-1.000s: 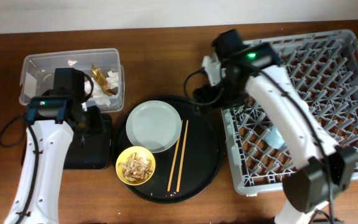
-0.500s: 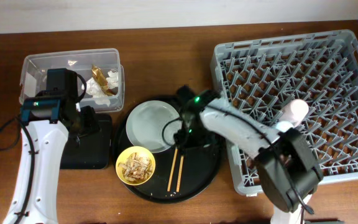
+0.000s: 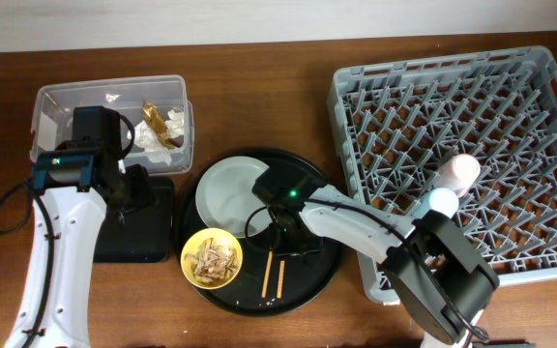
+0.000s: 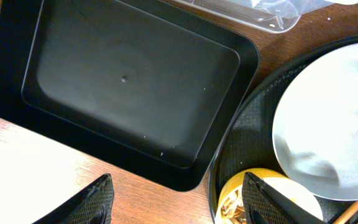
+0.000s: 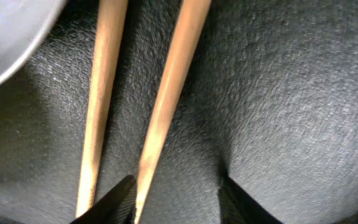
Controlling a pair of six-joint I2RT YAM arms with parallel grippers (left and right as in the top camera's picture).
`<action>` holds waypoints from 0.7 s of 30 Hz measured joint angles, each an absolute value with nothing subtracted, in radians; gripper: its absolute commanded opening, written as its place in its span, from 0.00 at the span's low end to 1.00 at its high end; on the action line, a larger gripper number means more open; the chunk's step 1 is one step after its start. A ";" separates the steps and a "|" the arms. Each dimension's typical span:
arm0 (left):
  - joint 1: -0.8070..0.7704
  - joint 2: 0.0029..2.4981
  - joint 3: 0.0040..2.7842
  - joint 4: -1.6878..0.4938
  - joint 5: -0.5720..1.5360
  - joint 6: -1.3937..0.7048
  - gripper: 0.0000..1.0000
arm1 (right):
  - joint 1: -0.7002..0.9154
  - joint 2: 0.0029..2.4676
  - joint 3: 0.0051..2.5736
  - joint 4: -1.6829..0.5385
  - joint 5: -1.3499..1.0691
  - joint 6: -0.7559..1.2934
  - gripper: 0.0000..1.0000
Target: Sort waste into correct bins and load items into the dishwasher rack
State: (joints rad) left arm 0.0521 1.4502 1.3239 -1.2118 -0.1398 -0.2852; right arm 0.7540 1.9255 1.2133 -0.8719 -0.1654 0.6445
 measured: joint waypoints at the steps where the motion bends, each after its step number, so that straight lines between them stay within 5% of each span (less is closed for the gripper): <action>1: 0.052 1.450 1.324 -1.212 -0.140 -0.286 0.65 | 0.756 1.925 1.213 -0.876 -0.159 0.655 0.42; 9: 0.052 1.450 1.324 -1.212 -0.140 -0.285 0.65 | 0.756 1.930 1.210 -0.952 -0.071 0.698 0.41; 15: 0.052 1.450 1.324 -1.212 -0.140 -0.285 0.65 | 0.756 1.930 1.211 -0.952 -0.060 0.707 0.31; 21: 0.052 1.450 1.324 -1.212 -0.140 -0.285 0.65 | 0.756 1.930 1.209 -0.950 -0.068 0.691 0.04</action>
State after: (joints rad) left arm 0.0521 1.4498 1.3239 -1.2121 -0.1398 -0.2852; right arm 0.7563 1.9297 1.2095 -0.9504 -0.0681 0.6907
